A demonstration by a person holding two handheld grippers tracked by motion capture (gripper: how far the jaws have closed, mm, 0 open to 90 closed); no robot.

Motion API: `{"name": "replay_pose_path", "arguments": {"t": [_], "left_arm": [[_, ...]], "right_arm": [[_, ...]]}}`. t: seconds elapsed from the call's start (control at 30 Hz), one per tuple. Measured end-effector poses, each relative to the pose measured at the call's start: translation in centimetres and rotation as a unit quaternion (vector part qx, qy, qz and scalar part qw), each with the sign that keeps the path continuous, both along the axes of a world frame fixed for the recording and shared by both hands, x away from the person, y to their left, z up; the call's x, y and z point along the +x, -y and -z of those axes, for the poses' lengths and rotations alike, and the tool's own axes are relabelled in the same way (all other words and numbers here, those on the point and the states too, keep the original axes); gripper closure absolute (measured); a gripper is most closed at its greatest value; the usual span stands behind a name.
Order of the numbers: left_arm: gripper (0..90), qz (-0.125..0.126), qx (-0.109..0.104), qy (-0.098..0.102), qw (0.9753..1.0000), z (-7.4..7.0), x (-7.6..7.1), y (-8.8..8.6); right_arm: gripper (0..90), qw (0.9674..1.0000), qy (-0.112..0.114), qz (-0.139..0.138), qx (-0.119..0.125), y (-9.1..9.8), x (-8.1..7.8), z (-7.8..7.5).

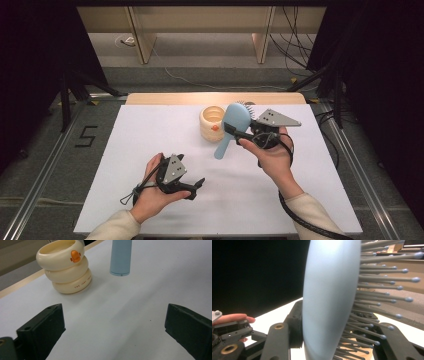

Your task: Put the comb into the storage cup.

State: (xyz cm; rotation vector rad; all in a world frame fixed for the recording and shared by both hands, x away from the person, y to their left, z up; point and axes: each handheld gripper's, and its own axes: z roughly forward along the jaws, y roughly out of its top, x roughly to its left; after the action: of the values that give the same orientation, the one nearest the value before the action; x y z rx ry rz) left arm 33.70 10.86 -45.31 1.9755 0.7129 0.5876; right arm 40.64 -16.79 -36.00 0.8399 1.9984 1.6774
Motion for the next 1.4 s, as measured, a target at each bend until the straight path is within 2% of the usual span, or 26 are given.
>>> {"name": "replay_pose_path", "arguments": {"t": [0.77,1.0,1.4], "left_arm": [[2.6,-0.002,-0.004,-0.007,1.0,0.1,0.1,-0.1],[2.5,-0.005,-0.014,-0.013,0.9998,-0.1,0.2,-0.2],[2.9,-0.006,-0.009,-0.013,0.9999,0.0,0.3,-0.2]], "right_arm": [[51.3,1.0,0.005,0.007,-0.002,-0.2,0.9,-0.5],[51.3,0.9999,0.006,0.01,-0.002,-0.3,1.2,-0.6],[51.3,0.9999,0.008,0.008,0.0,-0.7,1.7,-0.9]]}}
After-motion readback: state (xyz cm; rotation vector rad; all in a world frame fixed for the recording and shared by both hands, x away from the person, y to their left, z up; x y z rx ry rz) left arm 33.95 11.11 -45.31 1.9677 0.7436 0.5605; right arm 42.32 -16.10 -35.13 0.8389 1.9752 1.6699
